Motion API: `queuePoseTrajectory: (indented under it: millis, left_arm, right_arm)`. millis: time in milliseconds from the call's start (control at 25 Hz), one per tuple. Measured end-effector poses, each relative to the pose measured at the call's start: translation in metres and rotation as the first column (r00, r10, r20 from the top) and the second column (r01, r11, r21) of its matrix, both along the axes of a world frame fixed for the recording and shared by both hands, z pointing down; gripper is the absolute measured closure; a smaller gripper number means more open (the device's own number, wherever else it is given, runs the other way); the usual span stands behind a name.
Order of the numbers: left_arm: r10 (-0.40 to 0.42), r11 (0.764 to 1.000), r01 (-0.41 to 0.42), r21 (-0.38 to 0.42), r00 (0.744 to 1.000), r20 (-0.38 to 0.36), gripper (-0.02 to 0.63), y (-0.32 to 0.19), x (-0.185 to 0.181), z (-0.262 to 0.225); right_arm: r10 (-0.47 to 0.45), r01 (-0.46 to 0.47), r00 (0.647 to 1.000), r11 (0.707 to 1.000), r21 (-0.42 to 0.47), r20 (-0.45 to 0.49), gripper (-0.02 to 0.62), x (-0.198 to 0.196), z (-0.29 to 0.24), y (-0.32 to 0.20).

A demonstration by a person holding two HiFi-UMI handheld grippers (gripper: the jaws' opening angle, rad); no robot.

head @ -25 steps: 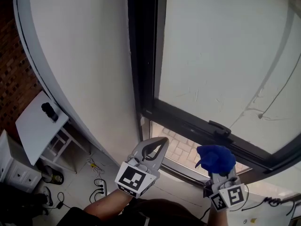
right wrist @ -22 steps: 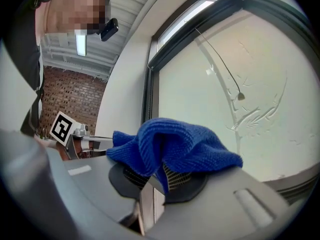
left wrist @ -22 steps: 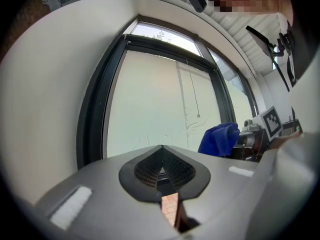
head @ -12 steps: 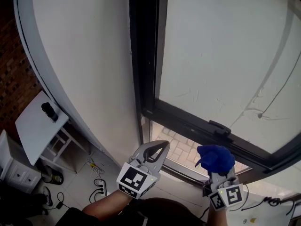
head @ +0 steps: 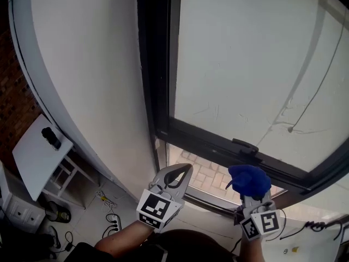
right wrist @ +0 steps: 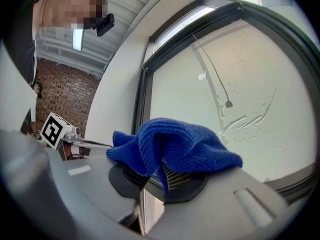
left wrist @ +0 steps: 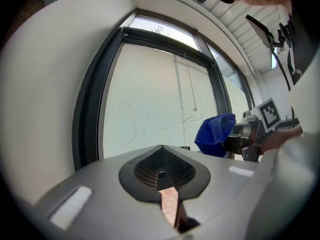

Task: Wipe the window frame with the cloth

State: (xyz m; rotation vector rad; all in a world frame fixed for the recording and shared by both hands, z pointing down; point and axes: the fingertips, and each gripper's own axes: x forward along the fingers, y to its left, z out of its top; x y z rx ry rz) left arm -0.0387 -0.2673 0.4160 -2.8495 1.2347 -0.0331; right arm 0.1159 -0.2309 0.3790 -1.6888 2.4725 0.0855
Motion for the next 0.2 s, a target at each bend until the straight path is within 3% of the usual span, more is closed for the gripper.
queuePoseTrajectory:
  millis: [200]
  left_arm:
    - [-0.012,1.000,0.011,-0.018,1.000,-0.023,0.612,-0.006,0.024,-0.003]
  right_arm:
    - [0.133,-0.135,0.988,0.991,-0.016,-0.084,0.543,0.049,0.006,0.010]
